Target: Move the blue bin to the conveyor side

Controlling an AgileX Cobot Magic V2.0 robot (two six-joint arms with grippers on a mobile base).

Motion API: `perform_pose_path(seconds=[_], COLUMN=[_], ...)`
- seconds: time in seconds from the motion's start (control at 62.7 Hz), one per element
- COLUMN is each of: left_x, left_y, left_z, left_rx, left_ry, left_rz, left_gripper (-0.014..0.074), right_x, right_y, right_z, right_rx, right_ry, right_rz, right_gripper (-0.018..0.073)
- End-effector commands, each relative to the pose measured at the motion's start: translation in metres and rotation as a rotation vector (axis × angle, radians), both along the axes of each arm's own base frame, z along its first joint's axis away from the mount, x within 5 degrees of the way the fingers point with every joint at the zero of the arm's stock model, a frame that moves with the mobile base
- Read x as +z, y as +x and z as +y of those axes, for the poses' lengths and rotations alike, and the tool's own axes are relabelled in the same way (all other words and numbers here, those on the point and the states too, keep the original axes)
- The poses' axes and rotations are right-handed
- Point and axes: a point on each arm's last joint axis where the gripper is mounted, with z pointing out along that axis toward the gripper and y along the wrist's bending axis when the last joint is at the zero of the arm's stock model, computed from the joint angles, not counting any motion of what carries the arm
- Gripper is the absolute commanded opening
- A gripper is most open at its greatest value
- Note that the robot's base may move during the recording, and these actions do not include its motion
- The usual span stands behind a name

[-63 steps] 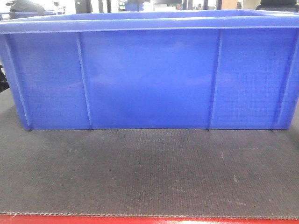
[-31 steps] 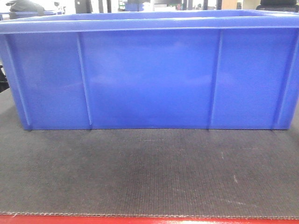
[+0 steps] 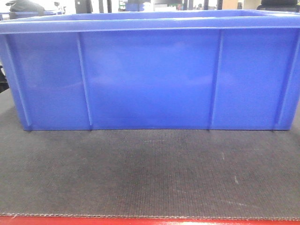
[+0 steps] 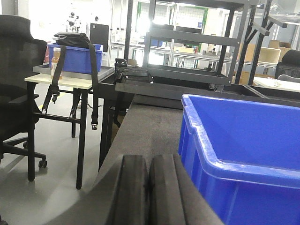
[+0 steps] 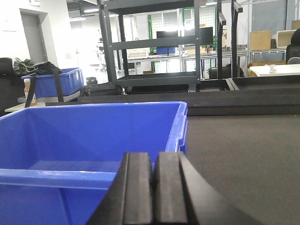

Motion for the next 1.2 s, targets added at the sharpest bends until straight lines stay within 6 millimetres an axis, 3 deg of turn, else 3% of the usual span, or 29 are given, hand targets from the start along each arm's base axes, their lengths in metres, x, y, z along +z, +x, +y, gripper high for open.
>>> perform_pose_path(seconds=[0.0,0.223,0.335,0.749,1.18], left_x=[0.001,0.001,0.0,0.001,0.001], left_y=[-0.001,-0.001,-0.001,-0.001,-0.001], left_z=[0.0,0.0,0.0,0.0,0.0], left_rx=[0.0,0.0,0.0,0.0,0.0], left_ry=[0.004,0.004,0.004,0.004,0.004], left_rz=[-0.015,-0.015,-0.013,-0.015,-0.015], left_gripper=[0.0004,0.0004,0.0004,0.0004,0.0004], right_x=[0.002,-0.007,-0.023,-0.085,-0.082], right_y=[-0.001,-0.003,-0.005,-0.003,-0.003], right_z=[0.0,-0.001,-0.005,-0.009,-0.01], right_rx=[-0.003,-0.016,-0.084,-0.162,-0.171], right_ry=[-0.006,-0.037,-0.177,-0.172,-0.163], right_rz=[-0.023,-0.004,-0.023,0.08,0.015], right_gripper=[-0.009,-0.009,-0.009,-0.009,-0.009])
